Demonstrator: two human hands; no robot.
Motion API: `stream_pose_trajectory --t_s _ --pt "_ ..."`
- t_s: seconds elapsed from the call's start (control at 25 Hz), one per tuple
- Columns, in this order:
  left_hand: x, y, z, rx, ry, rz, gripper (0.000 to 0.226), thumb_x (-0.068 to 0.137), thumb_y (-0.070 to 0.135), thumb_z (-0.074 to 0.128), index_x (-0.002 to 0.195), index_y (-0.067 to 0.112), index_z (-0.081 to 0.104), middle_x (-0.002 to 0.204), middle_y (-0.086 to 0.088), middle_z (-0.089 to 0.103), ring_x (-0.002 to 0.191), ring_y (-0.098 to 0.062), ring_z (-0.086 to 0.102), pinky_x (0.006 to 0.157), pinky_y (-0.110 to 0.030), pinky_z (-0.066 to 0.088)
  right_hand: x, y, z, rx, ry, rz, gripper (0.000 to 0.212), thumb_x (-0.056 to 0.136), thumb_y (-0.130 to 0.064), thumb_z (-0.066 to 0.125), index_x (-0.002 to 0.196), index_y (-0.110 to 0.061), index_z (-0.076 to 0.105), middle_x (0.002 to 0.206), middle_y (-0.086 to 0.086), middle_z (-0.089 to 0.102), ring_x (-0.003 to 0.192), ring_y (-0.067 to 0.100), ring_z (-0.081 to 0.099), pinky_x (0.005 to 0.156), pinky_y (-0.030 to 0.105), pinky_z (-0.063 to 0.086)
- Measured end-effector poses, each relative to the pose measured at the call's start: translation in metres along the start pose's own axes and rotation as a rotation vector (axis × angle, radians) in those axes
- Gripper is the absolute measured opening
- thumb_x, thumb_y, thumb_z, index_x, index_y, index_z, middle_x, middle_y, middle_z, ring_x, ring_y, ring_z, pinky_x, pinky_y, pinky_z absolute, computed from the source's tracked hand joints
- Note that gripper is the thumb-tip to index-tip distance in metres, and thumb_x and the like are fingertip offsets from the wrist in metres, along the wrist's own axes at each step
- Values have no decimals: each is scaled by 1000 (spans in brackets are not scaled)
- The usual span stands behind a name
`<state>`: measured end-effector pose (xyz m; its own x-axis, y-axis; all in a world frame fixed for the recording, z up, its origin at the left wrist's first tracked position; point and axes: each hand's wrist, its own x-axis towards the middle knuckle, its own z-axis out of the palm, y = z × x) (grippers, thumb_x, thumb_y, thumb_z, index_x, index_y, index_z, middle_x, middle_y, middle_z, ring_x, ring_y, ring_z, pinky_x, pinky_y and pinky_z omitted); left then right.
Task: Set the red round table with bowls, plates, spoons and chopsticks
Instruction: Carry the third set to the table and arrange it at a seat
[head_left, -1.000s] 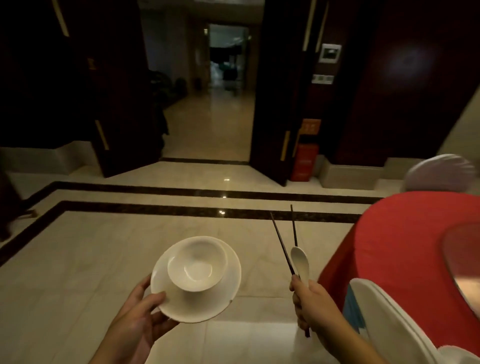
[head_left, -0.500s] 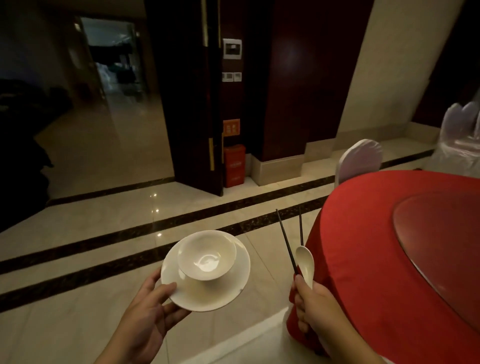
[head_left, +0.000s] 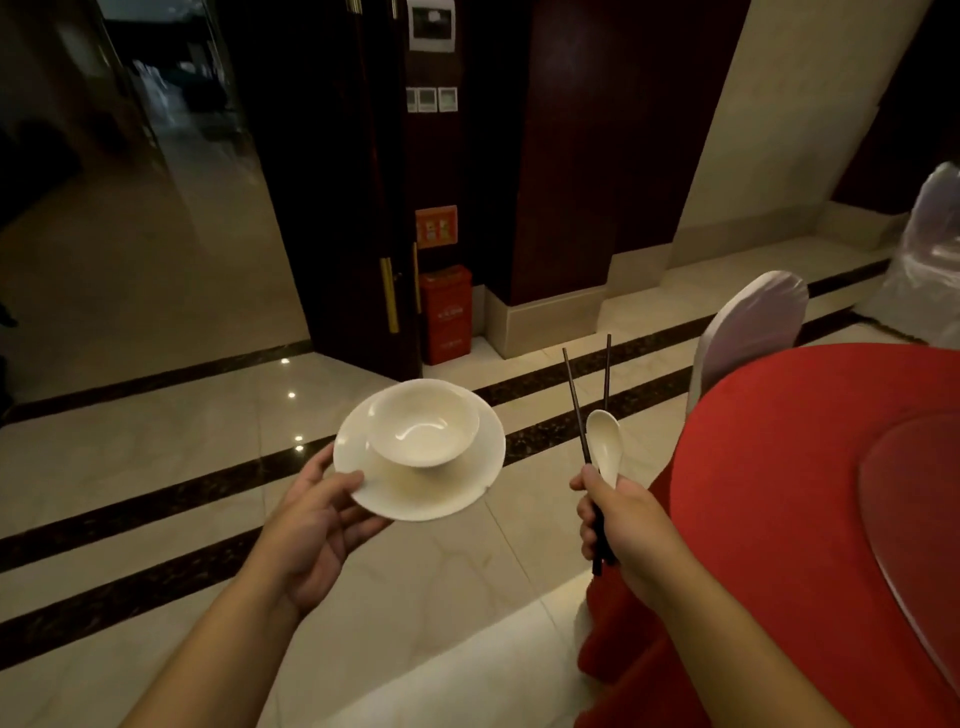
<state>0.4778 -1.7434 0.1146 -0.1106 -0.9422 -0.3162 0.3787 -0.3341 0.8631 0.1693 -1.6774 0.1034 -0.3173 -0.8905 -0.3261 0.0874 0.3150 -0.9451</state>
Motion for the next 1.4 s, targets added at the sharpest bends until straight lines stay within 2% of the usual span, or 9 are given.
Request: stream_pose_trajectory --t_s 0.12,0.24,0.52,0.72,0.84,1.04,1.4 --pt "84 10 27 -16 -15 -33 47 96 7 59 138 27 55 129 -16 65 96 -32 76 66 -41 64 75 -18 -5 17 15 17 30 101 -39 52 106 -12 64 62 -1 59 49 12 54 48 29 50" --pt "179 15 58 -25 -61 -77 36 96 6 59 121 32 62 125 -14 66 91 -29 78 60 -36 63 157 -33 -11 57 59 17 29 100 -39 53 108 -13 64 66 0 63 50 13 56 47 28 50" --pt "432 51 163 28 -252 -194 49 95 6 61 137 30 55 130 -16 62 94 -29 77 66 -42 65 360 -106 -27 129 260 2 32 100 -38 54 111 -10 62 66 1 61 49 14 54 45 31 48" --pt "573 101 272 74 -395 -249 45 94 4 61 131 29 61 125 -14 63 92 -30 77 62 -39 64 466 -186 -53 170 377 -50 33 98 -42 54 109 -12 65 67 0 62 50 15 56 47 30 49" --pt "641 118 346 66 -453 -282 41 95 3 60 127 27 62 121 -14 63 87 -31 78 58 -37 64 527 -227 -88 207 435 -82 32 100 -40 53 109 -13 66 67 1 63 51 16 57 47 31 51" --pt "752 118 474 64 -489 -220 30 94 5 61 114 27 65 117 -13 67 83 -25 79 58 -34 63 642 -279 -168 272 439 -150 29 102 -35 52 114 -12 64 70 3 62 53 16 57 50 31 52" --pt "935 90 726 97 -570 -214 33 92 7 66 117 29 66 122 -13 67 93 -28 77 65 -36 64 829 -353 -348 308 538 -151 29 102 -36 51 114 -13 65 71 2 62 55 15 57 51 31 52"
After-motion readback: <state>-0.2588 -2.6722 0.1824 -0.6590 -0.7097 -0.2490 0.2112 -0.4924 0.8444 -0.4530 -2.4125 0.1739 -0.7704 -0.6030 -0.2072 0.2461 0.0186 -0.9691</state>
